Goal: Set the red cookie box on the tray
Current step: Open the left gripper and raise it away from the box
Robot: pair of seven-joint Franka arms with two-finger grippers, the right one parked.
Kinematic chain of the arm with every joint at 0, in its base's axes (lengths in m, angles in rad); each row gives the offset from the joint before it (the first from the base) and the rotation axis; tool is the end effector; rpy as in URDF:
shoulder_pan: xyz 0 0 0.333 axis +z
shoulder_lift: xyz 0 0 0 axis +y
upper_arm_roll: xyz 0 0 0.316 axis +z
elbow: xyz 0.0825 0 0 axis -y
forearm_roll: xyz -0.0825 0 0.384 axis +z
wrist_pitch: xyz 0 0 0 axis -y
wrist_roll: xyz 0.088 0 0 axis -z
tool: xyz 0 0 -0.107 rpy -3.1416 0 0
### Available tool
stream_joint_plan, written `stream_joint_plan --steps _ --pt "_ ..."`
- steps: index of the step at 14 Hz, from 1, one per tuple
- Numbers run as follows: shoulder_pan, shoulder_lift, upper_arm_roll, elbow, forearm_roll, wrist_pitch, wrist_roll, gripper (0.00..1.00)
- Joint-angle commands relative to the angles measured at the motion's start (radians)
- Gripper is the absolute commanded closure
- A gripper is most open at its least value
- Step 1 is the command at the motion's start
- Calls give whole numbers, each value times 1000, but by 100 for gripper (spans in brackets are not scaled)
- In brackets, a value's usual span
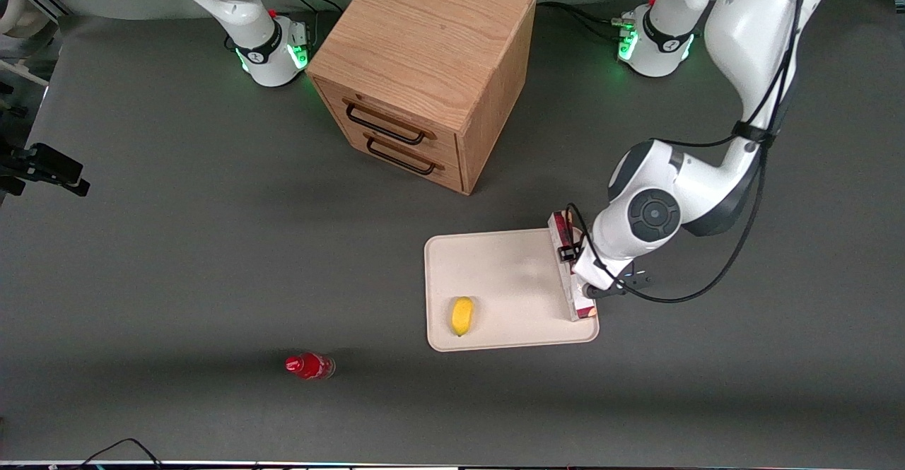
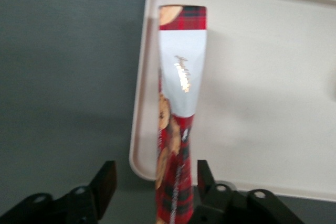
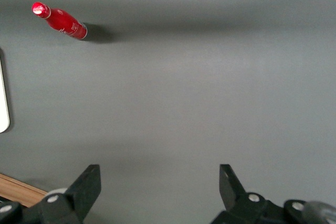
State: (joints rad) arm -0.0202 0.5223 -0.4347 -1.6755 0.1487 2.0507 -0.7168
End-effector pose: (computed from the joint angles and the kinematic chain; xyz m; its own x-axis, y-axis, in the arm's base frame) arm 0.6102 -0.2553 0.3148 0.9663 0.2235 -0.1275 0.2259 -0.9741 0.0044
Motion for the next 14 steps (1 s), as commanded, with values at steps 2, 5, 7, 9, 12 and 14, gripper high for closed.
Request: stream_joint_plan --steps 2,5,7,9,12,14 --pt "9 -204 68 -4 -79 -208 121 0" --pt "9 -373 189 -6 -161 -418 360 0" --pt "8 -493 319 -6 -211 -574 571 0" --pt "9 -585 404 -16 -210 -674 728 0" --pt "9 -759 454 -140 -169 -702 848 0" --pt "9 -806 467 -165 -152 -716 840 0"
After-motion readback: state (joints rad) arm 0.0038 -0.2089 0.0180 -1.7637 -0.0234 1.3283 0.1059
